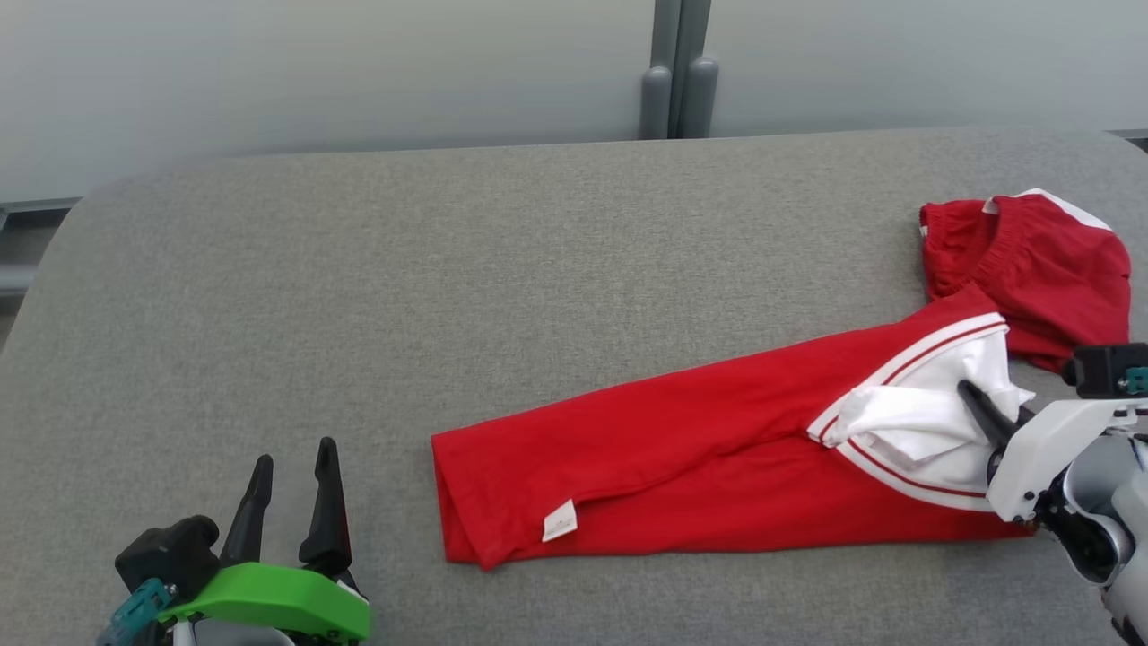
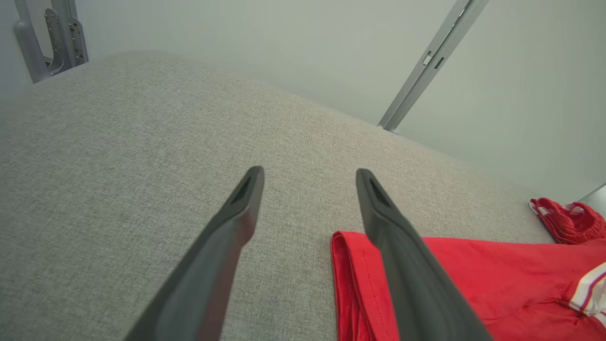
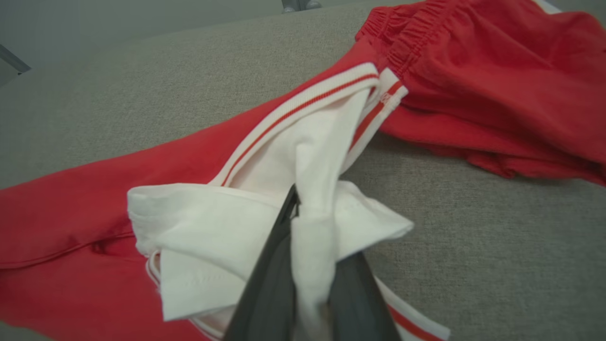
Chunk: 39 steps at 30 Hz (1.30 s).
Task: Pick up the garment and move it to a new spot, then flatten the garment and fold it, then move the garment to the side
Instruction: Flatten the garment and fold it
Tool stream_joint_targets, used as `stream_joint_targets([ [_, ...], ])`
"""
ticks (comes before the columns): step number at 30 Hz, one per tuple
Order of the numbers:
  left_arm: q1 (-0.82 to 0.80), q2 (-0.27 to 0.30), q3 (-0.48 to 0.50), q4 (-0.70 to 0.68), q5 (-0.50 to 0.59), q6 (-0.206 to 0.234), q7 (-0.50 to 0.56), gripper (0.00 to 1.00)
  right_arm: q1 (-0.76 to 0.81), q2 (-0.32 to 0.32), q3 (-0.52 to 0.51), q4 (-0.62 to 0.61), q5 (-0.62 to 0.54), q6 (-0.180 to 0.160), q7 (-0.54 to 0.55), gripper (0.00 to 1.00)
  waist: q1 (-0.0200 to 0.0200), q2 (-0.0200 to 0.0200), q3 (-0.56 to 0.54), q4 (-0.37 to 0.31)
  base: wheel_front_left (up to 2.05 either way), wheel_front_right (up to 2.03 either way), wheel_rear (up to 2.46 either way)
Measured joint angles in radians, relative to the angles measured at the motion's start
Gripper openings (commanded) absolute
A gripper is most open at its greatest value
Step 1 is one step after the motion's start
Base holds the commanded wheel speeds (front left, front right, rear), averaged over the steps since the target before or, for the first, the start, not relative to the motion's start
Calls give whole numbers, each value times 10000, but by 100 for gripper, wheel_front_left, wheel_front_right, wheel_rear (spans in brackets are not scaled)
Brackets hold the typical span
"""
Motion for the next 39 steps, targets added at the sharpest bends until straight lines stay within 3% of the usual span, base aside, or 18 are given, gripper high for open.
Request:
stream_joint_targets([
  [8, 165, -52, -33, -209, 90, 0, 142, 100, -308, -382, 228, -886, 65, 0, -2, 0, 0, 0, -207, -486, 0, 0, 0],
  [15, 165, -107, -219, -245, 119, 0, 276, 100, -386, -205, 1515, -2449, 234, 0, 119, 0, 0, 0, -292, -513, 0, 0, 0],
  [27, 165, -236, -337, -238, 161, 0, 359, 100, -929, 21, 3513, -4289, 291, 0, 853, 0, 0, 0, -448, 120, 0, 0, 0],
  [39, 165, -255, -383, -209, 161, 0, 360, 100, -1192, 704, 4322, -3862, 477, -2, 1542, 0, 0, 0, -590, 1158, 0, 0, 0],
])
